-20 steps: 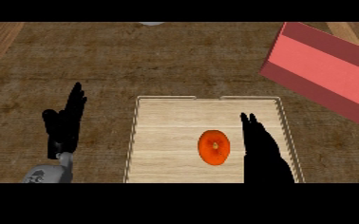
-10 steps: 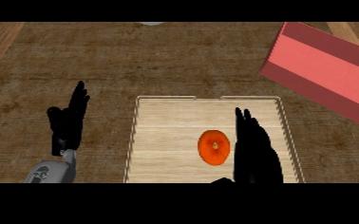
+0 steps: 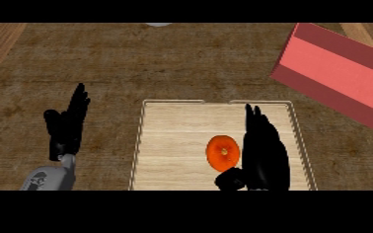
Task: Pick the squash from the tray and place it in the cardboard box
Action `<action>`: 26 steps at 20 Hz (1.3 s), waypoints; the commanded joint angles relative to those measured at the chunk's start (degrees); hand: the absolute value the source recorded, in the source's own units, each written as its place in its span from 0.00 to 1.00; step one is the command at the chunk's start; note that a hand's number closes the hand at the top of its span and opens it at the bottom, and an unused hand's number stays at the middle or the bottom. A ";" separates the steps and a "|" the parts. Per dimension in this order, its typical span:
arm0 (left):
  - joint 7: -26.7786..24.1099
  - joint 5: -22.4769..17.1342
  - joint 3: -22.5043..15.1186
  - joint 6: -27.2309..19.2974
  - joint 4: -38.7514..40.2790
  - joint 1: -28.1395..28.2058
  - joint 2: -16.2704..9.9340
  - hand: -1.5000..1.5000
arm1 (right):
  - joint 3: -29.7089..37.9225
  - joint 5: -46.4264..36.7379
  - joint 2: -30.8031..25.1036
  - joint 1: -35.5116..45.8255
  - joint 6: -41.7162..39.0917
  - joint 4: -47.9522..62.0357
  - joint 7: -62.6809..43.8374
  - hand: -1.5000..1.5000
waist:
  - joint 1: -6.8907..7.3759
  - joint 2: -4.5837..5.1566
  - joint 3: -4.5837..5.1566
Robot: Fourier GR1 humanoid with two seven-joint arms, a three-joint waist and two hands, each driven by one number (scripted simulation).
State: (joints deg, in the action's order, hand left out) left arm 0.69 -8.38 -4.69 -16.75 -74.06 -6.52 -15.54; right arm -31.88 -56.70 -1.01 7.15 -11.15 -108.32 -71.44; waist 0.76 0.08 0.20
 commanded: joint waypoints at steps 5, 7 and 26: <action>1.00 0.57 0.43 -1.04 1.06 -1.53 0.77 0.50 | 1.52 1.59 0.96 3.73 -3.60 3.81 -13.78 0.00 | -0.60 -0.01 -0.02; -0.76 -0.11 0.05 0.54 -1.25 2.71 0.47 0.50 | 0.49 0.64 0.96 2.02 -4.62 3.86 -13.78 0.00 | -0.15 -0.28 -0.01; 1.90 1.81 -0.32 -1.57 -2.83 1.28 2.29 0.50 | 1.19 3.48 0.97 4.91 -0.47 12.54 -13.78 0.00 | -0.21 -0.11 -0.15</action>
State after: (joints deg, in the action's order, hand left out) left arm 1.67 -7.21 -4.59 -17.25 -76.06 -5.13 -14.11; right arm -29.69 -53.33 -0.91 10.15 -10.84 -98.69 -71.39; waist 0.39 -0.22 0.16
